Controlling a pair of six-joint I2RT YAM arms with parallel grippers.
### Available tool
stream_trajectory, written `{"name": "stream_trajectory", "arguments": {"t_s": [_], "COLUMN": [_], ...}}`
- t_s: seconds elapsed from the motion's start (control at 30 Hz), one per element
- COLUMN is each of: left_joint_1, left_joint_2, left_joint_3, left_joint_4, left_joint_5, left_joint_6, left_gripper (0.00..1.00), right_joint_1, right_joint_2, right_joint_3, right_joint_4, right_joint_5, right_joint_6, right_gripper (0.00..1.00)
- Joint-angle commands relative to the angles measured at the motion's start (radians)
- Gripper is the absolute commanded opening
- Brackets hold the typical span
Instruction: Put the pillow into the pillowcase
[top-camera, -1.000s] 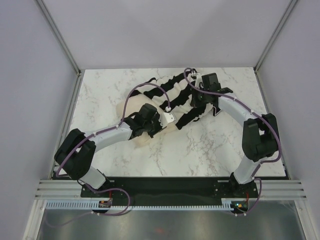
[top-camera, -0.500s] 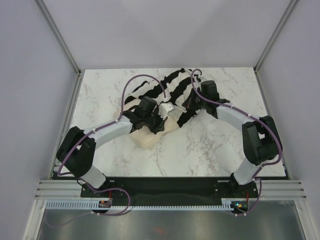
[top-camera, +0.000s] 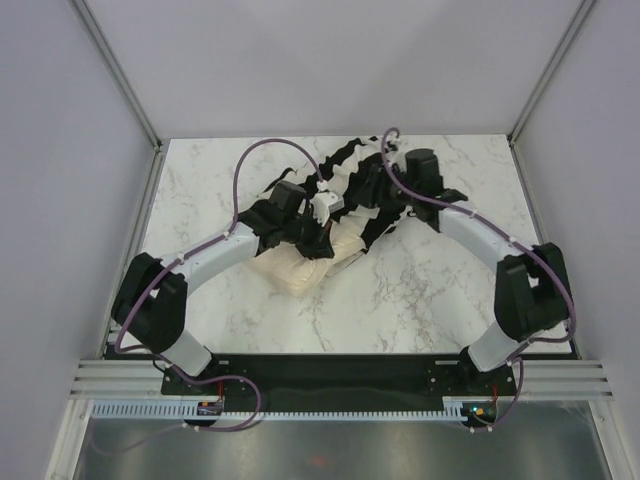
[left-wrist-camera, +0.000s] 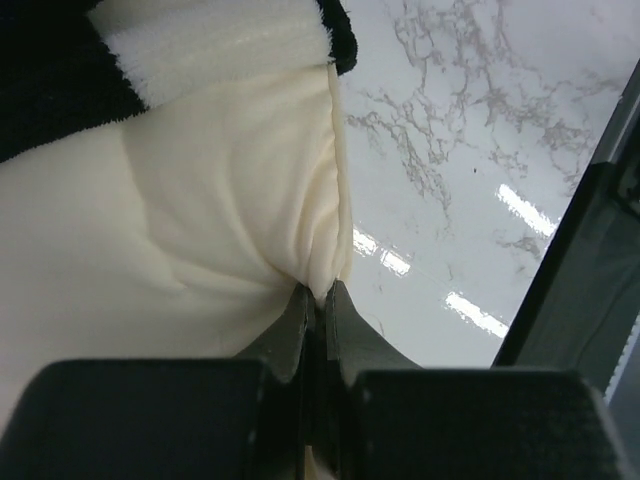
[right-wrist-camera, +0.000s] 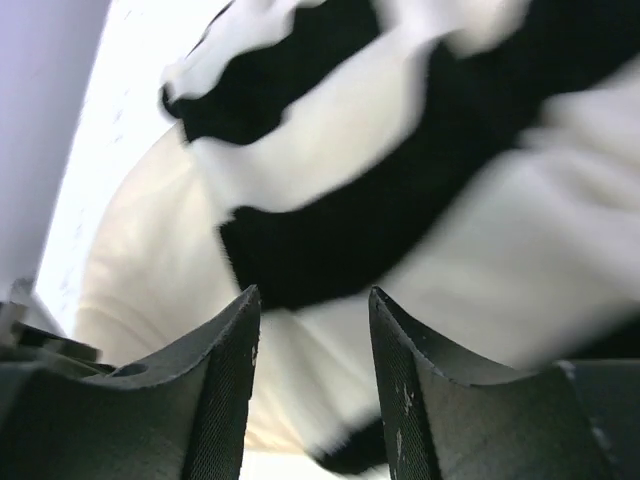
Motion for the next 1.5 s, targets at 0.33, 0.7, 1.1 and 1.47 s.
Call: {"name": "stream_trajectory", "arguments": {"t_s": [0.33, 0.7, 1.1, 1.47], "left_joint_1": [0.038, 0.076, 0.078, 0.130], "left_joint_2": [0.041, 0.038, 0.097, 0.092], "left_joint_3": [0.171, 0.171, 0.286, 0.263], "left_joint_4": [0.019, 0.014, 0.079, 0.433], "left_joint_5": [0.170, 0.192, 0.204, 0.227], "left_joint_6": [-0.183, -0.223, -0.321, -0.810], "left_gripper": [0.02, 0.02, 0.02, 0.02], "right_joint_1": [0.048, 0.096, 0.091, 0.142], "right_joint_2": [-0.279, -0.148, -0.156, -0.197], "right_joint_3": [-0.169, -0.198, -0.022, -0.005], "right_joint_4": [-0.166, -0.085, -0.001, 0.518], "right_joint_5": [0.237, 0.685, -0.297, -0.485], "right_joint_6": [-0.287, -0.387, -0.070, 0.618], "right_gripper": [0.98, 0.82, 0.00, 0.00]}}
